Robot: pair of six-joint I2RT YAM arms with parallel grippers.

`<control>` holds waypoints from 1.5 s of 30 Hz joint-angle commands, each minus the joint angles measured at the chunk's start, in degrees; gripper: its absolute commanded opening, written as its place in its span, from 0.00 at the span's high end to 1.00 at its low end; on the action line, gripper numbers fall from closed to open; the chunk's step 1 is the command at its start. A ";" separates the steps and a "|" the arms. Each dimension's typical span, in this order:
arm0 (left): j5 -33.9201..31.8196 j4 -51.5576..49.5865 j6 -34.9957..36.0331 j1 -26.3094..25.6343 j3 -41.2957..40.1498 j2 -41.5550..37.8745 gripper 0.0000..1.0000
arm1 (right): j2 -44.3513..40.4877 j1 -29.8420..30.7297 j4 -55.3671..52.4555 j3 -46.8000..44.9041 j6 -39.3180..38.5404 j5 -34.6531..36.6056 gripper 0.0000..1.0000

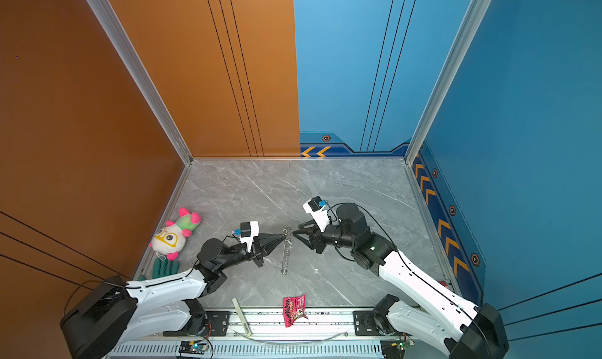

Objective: Attach keys to a key ring
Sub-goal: Insert the key into the keyring.

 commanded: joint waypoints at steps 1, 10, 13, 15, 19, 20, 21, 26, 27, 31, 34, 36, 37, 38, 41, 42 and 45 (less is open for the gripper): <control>3.32 5.90 -3.07 0.85 0.86 -0.06 1.00 | 0.12 0.04 8.28 -1.84 -0.95 -8.46 0.66; 5.13 11.08 -6.36 1.91 1.02 2.44 1.00 | -0.41 0.52 7.78 -2.87 -1.71 -9.11 0.69; 5.64 11.18 -6.53 1.90 1.29 2.77 1.00 | 0.26 1.07 8.76 -2.84 -1.40 -8.92 0.72; 6.26 11.16 -6.71 1.82 1.60 2.97 1.00 | 1.02 1.05 9.18 -2.69 -1.29 -8.33 0.73; 6.63 11.09 -6.84 1.47 1.89 2.78 1.00 | 2.35 1.90 10.63 -2.32 -0.75 -8.81 0.76; 6.63 11.12 -6.95 1.43 1.94 2.81 1.00 | 2.56 2.94 11.33 -2.35 -0.47 -9.05 0.77; 6.57 11.11 -6.92 1.37 1.89 2.88 1.00 | 2.87 3.40 11.35 -2.07 -0.38 -8.97 0.78; 6.83 11.08 -7.03 1.27 2.37 3.38 1.00 | 3.20 4.08 10.21 -1.69 -1.15 -9.08 0.86; 6.90 11.20 -6.99 1.22 2.45 3.58 1.00 | 2.99 4.09 9.92 -1.69 -1.20 -9.09 0.90; 6.64 11.07 -6.55 1.29 2.22 4.17 1.00 | 2.08 4.06 5.86 -0.75 -3.22 -7.83 1.00; 7.11 10.42 -5.41 1.20 2.25 4.91 0.94 | 1.29 4.04 1.14 0.90 -5.43 -6.15 1.00; 6.90 7.34 -3.75 1.20 2.29 4.36 0.86 | 1.17 4.14 -3.47 2.71 -7.35 -4.70 1.00; 6.98 5.28 -2.32 1.15 2.25 3.72 0.82 | 1.41 4.26 -6.59 4.10 -8.71 -3.74 1.00; 7.07 3.03 -1.05 1.19 2.26 2.88 0.80 | 1.67 4.45 -9.70 5.58 -9.99 -2.83 1.00; 7.38 -7.82 4.53 1.03 2.95 -1.32 0.74 | 2.85 5.52 -19.07 9.69 -13.80 0.76 1.00; 7.41 -11.76 6.69 0.84 3.36 -2.90 0.73 | 3.37 5.78 -21.90 11.09 -14.93 1.77 1.00; 6.92 -22.12 12.22 -0.57 4.89 -5.65 0.71 | 4.78 6.45 -27.93 14.27 -17.47 2.90 1.00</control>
